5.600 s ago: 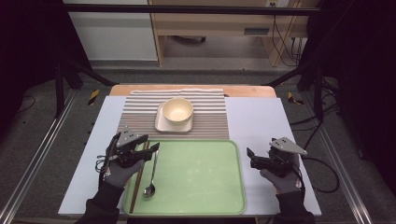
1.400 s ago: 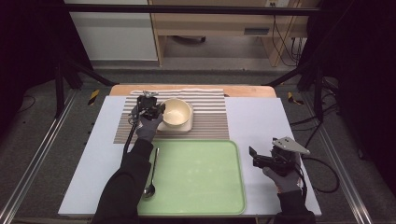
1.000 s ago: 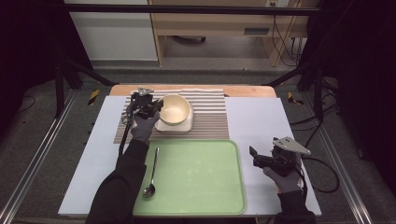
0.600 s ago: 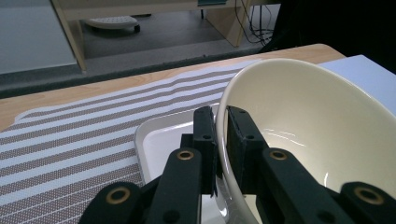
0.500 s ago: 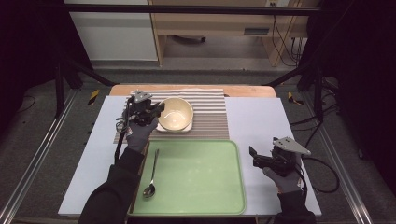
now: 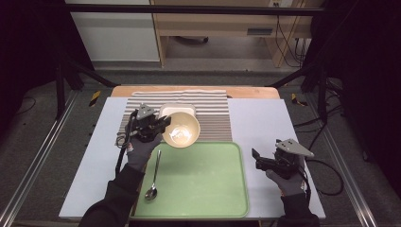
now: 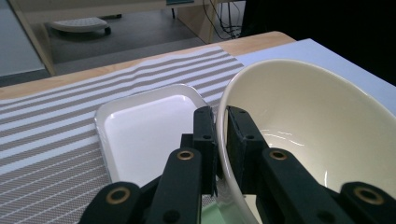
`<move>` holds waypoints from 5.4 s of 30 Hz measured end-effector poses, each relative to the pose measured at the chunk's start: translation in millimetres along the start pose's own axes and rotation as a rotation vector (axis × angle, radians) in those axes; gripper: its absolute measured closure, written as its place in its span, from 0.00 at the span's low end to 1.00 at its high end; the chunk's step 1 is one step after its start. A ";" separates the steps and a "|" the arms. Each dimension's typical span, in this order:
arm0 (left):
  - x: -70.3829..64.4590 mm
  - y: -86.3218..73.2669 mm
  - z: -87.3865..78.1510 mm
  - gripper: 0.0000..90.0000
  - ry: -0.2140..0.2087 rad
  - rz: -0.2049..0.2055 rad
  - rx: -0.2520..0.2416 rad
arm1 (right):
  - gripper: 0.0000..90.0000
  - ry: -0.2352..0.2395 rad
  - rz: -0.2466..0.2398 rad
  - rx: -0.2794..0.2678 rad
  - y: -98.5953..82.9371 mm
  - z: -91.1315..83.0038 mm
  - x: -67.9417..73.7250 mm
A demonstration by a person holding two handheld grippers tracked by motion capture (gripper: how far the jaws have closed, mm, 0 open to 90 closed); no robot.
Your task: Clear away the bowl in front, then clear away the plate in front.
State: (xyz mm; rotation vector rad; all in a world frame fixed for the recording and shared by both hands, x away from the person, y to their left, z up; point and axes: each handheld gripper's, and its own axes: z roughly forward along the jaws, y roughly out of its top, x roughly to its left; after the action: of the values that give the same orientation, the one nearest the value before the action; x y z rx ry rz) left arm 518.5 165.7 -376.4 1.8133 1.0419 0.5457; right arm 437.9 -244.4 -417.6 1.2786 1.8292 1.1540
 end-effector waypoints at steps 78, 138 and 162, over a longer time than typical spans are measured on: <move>8.8 -39.2 2.0 0.58 -0.005 0.045 0.066 | 0.06 0.002 -0.001 0.003 -0.4 1.5 2.7; 92.3 -13.7 76.3 0.48 0.113 -0.005 0.126 | 0.06 0.008 0.008 0.012 -2.9 3.8 -0.5; 98.4 -37.4 102.2 0.69 0.133 0.007 0.279 | 0.06 0.009 0.011 0.011 -2.6 3.2 0.2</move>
State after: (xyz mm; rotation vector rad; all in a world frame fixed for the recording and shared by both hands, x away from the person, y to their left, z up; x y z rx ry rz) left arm 630.5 203.8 -463.3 2.0458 1.2531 0.5525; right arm 439.5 -243.7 -421.3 1.2934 1.8398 1.1580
